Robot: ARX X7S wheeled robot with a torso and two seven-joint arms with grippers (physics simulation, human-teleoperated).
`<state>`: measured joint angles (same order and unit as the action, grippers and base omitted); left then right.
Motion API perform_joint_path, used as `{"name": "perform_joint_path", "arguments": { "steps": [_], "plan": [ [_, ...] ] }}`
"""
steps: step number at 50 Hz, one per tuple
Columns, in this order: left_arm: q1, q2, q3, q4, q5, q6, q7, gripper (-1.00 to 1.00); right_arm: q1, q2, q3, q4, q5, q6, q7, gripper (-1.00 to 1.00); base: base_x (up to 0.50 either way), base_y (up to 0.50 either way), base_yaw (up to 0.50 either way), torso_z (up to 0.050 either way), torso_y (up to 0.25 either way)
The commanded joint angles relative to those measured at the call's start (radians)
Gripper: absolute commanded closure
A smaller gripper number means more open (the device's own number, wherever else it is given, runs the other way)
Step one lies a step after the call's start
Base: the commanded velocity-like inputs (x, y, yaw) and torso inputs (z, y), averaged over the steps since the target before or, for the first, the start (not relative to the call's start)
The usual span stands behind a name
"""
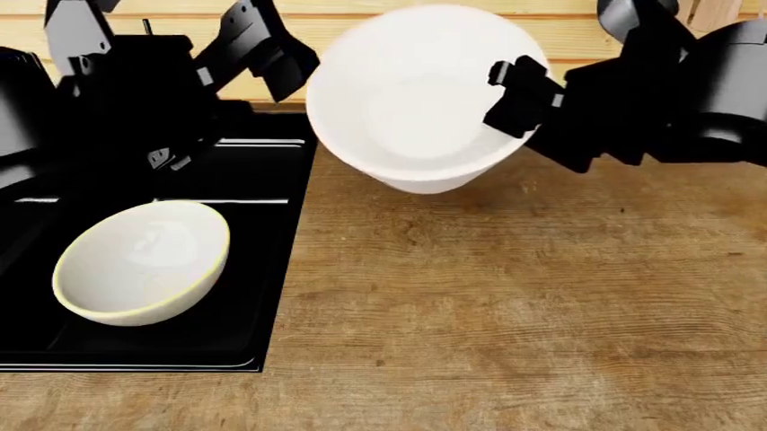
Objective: Stack the bowls in the sink.
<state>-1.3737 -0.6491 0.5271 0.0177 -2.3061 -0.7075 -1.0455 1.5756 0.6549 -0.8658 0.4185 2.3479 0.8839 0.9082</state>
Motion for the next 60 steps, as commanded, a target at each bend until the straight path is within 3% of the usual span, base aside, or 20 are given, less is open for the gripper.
{"name": "perform_joint_path", "arguments": {
  "steps": [1,38,39,52,53,60],
  "plan": [
    [0.02,0.03,-0.018,-0.012,0.022,0.051,0.027,-1.0,0.003,0.001,0.022,-0.05,0.031,0.001,0.007,1.0,0.0,0.0,0.0,0.0,0.0],
    [0.11,0.088,0.034,-0.101,0.097,0.066,0.125,-1.0,-0.01,0.004,0.046,-0.146,0.098,-0.018,0.019,1.0,0.0,0.0,0.0,0.0,0.0],
    [0.108,0.088,0.037,-0.101,0.097,0.062,0.122,1.0,-0.01,0.004,0.046,-0.145,0.097,-0.018,0.018,1.0,0.0,0.0,0.0,0.0,0.0],
    [0.091,0.084,0.045,-0.101,0.1,0.062,0.102,1.0,-0.009,0.005,0.047,-0.132,0.094,-0.02,0.008,1.0,0.0,0.0,0.0,0.0,0.001],
    [0.089,0.084,0.045,-0.102,0.101,0.062,0.102,1.0,-0.009,0.005,0.047,-0.131,0.095,-0.019,0.007,-1.0,0.0,0.0,0.0,0.0,0.0],
    [0.084,0.082,0.046,-0.106,0.106,0.063,0.104,1.0,-0.005,0.003,0.046,-0.128,0.101,-0.018,0.007,-1.0,0.0,0.0,0.0,0.0,0.0]
  ]
}}
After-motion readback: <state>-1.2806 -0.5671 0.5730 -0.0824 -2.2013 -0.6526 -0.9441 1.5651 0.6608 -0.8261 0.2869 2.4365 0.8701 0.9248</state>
